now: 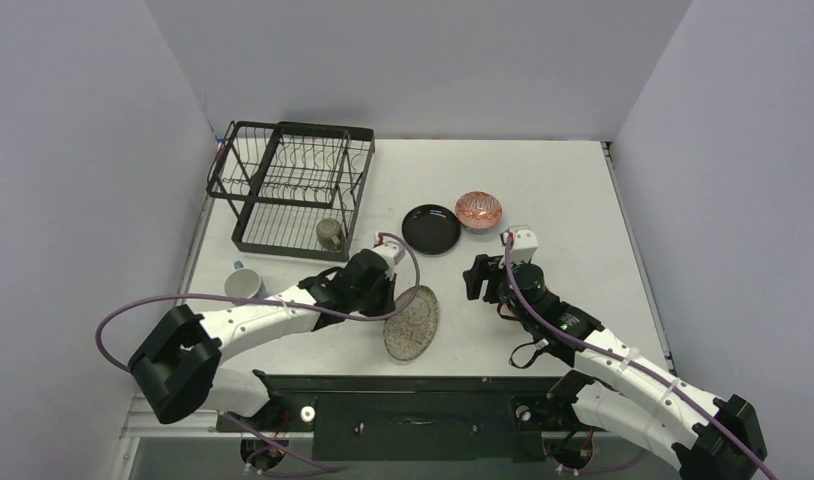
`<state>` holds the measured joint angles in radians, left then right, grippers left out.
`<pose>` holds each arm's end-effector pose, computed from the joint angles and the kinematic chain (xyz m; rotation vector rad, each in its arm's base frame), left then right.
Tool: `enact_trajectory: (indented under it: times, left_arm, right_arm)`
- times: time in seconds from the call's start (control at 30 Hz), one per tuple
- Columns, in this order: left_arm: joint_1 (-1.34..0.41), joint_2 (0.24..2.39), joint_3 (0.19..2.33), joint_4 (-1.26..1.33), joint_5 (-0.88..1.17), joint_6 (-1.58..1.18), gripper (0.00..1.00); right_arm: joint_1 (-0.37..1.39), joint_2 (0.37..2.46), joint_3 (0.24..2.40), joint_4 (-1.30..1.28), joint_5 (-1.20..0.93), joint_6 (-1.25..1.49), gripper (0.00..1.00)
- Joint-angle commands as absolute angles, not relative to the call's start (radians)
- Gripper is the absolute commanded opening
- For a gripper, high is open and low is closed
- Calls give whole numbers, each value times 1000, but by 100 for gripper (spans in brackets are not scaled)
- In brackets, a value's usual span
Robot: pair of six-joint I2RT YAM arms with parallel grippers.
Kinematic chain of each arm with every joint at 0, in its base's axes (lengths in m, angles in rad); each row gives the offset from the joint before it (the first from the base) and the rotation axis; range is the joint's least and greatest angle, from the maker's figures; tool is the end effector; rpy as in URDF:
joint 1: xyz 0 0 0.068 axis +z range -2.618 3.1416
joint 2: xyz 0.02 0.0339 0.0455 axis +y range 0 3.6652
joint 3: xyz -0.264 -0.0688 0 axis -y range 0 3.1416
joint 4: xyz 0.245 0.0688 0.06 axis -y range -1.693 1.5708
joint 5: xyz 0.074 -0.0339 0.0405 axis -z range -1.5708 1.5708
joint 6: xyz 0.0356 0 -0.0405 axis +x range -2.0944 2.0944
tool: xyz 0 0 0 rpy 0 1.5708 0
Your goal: Load the mixed dishes into the dish rack
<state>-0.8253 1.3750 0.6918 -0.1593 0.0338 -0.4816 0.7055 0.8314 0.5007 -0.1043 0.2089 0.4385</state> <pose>0.1819 -0.1988 0.1825 0.4458 2.4740 -0.6162 0.1510 0.1189 0.2399 -0.1356 2.0300 0.5222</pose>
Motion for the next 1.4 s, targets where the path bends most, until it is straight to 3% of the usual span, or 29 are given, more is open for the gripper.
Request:
enact_trajectory:
  times: [0.0, 0.4, 0.57, 0.73, 1.1, 1.37]
  left_arm:
    - [-903, 1282, 876, -359, -198, -386, 0]
    - [-937, 1166, 1281, -746, -432, -275, 0]
    - [-936, 1168, 1525, -867, -452, -132, 0]
    - [-905, 1189, 1665, -928, -619, 45, 0]
    - [-705, 1266, 1832, -831, -856, 327, 0]
    - [-503, 1384, 1891, -679, -881, 423, 0]
  right_arm:
    - [698, 835, 502, -47, 228, 433, 65]
    - [693, 826, 512, -49, 255, 429, 65]
    - [689, 834, 515, -47, 254, 426, 65]
    - [687, 843, 523, -44, 244, 422, 65]
    - [674, 818, 567, -105, 238, 369, 65]
    - [646, 858, 644, -159, 182, 347, 65]
